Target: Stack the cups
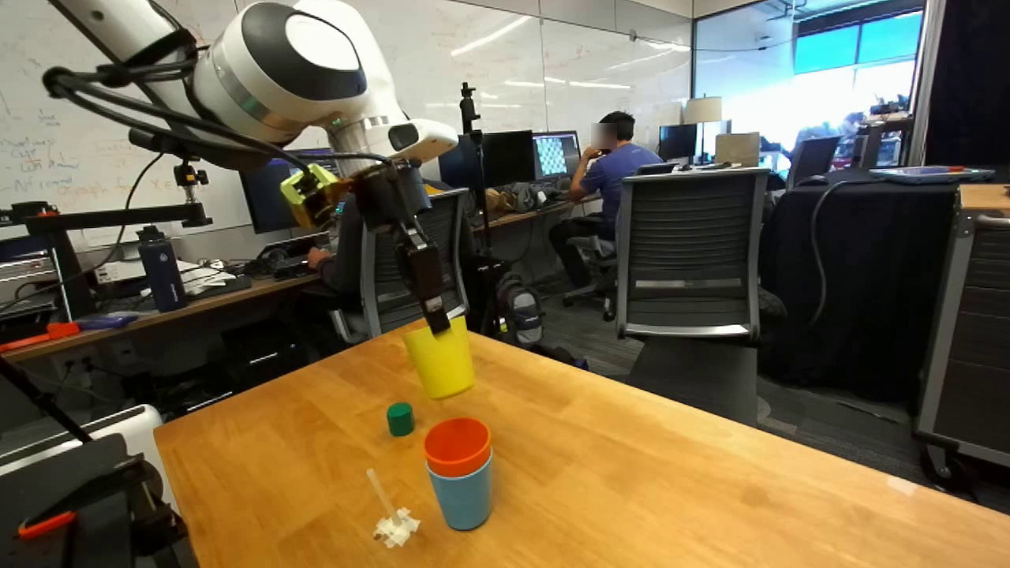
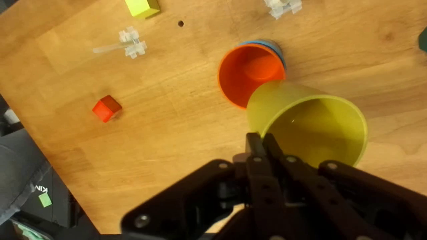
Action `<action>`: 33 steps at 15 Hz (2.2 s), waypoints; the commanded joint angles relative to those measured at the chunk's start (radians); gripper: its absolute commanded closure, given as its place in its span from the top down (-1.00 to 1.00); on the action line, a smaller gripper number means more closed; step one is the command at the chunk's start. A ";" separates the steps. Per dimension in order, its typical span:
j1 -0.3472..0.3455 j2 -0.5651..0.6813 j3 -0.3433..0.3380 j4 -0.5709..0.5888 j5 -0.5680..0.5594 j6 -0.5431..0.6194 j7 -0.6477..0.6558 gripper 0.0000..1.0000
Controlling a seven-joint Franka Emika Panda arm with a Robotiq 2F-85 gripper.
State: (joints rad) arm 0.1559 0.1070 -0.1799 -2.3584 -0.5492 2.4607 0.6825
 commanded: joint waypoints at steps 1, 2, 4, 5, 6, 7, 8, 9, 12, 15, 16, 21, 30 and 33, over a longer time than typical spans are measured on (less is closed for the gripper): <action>-0.056 -0.061 0.038 -0.069 -0.032 0.002 0.036 -0.98; -0.066 -0.059 0.039 -0.075 -0.035 0.004 0.039 -0.98; -0.081 -0.051 0.043 -0.080 -0.048 0.005 0.048 -0.98; -0.087 -0.048 0.044 -0.081 -0.050 0.005 0.051 -0.98; -0.093 -0.042 0.045 -0.079 -0.052 0.006 0.054 -0.98; -0.098 -0.038 0.045 -0.080 -0.050 0.008 0.053 -0.98; -0.103 -0.031 0.045 -0.075 -0.054 0.009 0.057 -0.98; -0.106 -0.028 0.044 -0.074 -0.053 0.011 0.057 -0.98; -0.115 -0.017 0.043 -0.066 -0.054 0.012 0.059 -0.98; -0.120 -0.005 0.041 -0.060 -0.057 0.016 0.056 -0.98; -0.120 0.001 0.041 -0.056 -0.062 0.020 0.056 -0.98; -0.117 0.021 0.042 -0.034 -0.063 0.026 0.051 -0.98; -0.108 0.064 0.044 0.004 -0.063 0.031 0.052 -0.98; -0.106 0.079 0.040 0.012 -0.062 0.032 0.051 -0.98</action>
State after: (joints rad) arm 0.0562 0.1661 -0.1460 -2.3713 -0.5856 2.4831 0.7149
